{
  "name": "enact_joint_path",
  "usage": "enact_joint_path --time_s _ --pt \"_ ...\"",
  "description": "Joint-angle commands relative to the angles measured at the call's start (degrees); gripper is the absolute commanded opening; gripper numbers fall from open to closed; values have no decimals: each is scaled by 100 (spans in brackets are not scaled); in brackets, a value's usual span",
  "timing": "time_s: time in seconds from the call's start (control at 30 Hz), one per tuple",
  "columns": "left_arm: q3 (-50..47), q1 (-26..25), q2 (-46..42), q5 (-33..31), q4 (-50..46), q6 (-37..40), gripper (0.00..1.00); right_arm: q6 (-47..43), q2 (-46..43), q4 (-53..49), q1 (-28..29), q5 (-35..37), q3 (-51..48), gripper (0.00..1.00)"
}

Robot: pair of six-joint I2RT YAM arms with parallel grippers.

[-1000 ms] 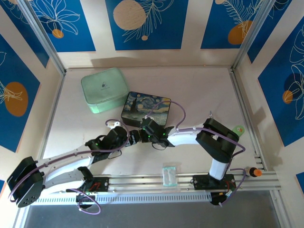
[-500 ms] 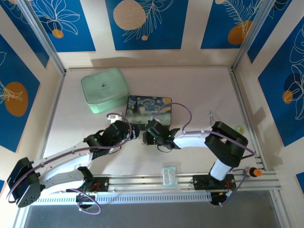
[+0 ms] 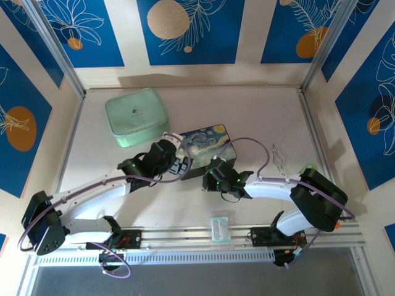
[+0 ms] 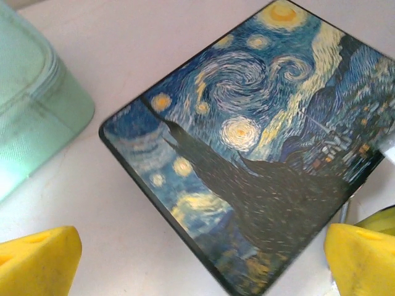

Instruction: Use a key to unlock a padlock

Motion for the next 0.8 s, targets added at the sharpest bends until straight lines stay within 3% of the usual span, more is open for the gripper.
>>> enact_joint_path --time_s 0.0,0.33,0.43,0.53,0.77 --pt "305 15 424 162 -293 881 100 33 -97 -313 -216 -118 -280 30" --pt "1166 -582 1714 -80 -485 1832 100 172 -193 -53 -369 -366 -591 28" --pt "1615 -623 2200 -384 -1062 1582 100 339 -193 197 -425 -490 -726 26" --pt "1537 -673 2315 -527 -886 1532 100 510 -269 366 -460 -532 -872 19" --pt "1361 -776 2500 -429 -527 2063 100 925 -549 1126 -580 -749 -1393 15"
